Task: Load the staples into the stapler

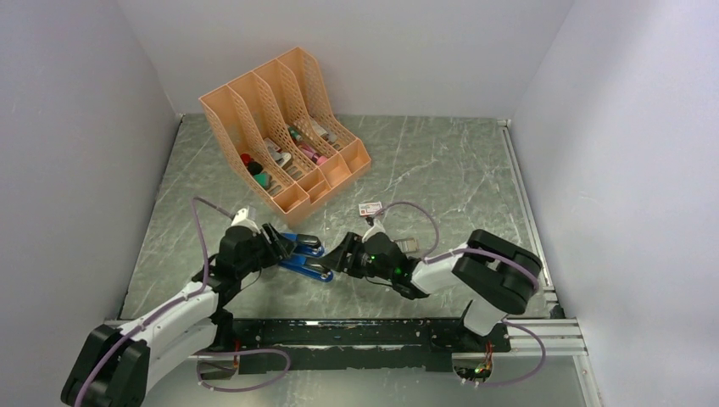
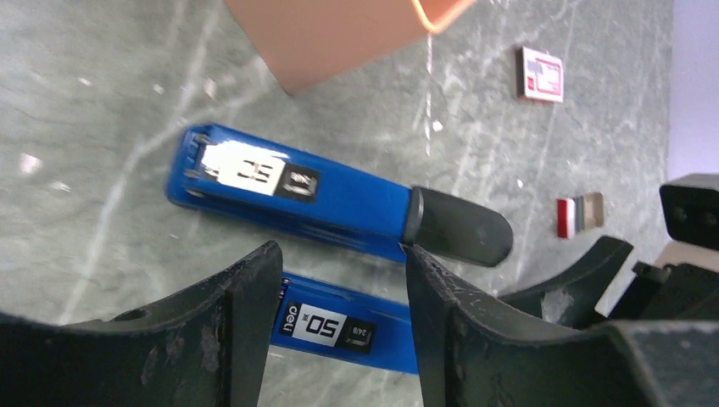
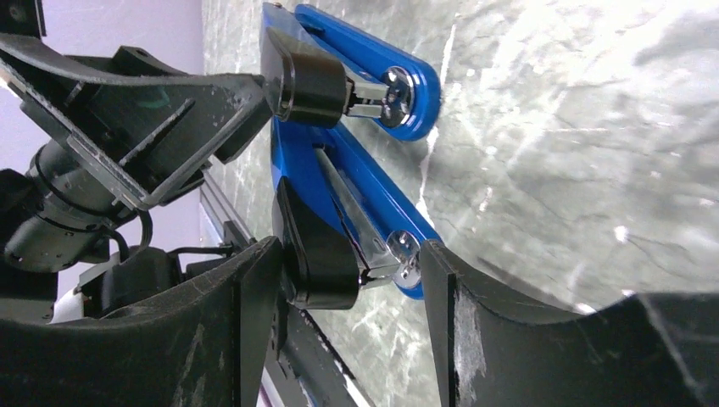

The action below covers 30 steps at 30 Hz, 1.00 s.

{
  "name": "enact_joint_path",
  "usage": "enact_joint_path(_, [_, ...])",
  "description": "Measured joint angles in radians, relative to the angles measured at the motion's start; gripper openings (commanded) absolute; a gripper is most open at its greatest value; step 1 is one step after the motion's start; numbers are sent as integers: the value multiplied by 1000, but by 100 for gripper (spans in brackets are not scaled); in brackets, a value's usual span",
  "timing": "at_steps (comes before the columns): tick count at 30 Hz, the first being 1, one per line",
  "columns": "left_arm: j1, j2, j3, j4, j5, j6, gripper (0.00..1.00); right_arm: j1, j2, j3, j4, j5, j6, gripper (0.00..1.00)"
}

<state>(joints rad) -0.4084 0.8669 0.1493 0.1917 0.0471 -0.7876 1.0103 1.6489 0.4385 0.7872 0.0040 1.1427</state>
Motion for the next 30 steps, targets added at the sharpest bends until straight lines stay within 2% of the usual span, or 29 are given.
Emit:
enact_joint_path(3, [-44, -14, -8, -3, 0, -30, 63, -27, -61, -35, -37, -21, -11, 62])
enact_joint_path(9, [-214, -14, -14, -34, -17, -82, 68, -98, -217, -93, -191, -68, -65, 65])
enact_joint_path(11, [-253, -8, -10, -51, -32, -95, 73, -108, -277, -102, -260, -67, -87, 66])
enact_joint_path(14, [-283, -19, 26, -134, -75, -96, 87, -129, -362, -105, -364, -73, -127, 66])
enact_joint_path(19, [-287, -109, 188, -340, -180, -17, 98, -202, -492, -120, -479, -109, -217, 66])
enact_joint_path(24, [-288, -128, 416, -479, -280, 92, 98, -230, -616, -116, -504, -154, -456, 56])
enact_joint_path(30, [-288, -122, 541, -565, -359, 200, 99, -230, -593, -69, -411, -278, -911, 60])
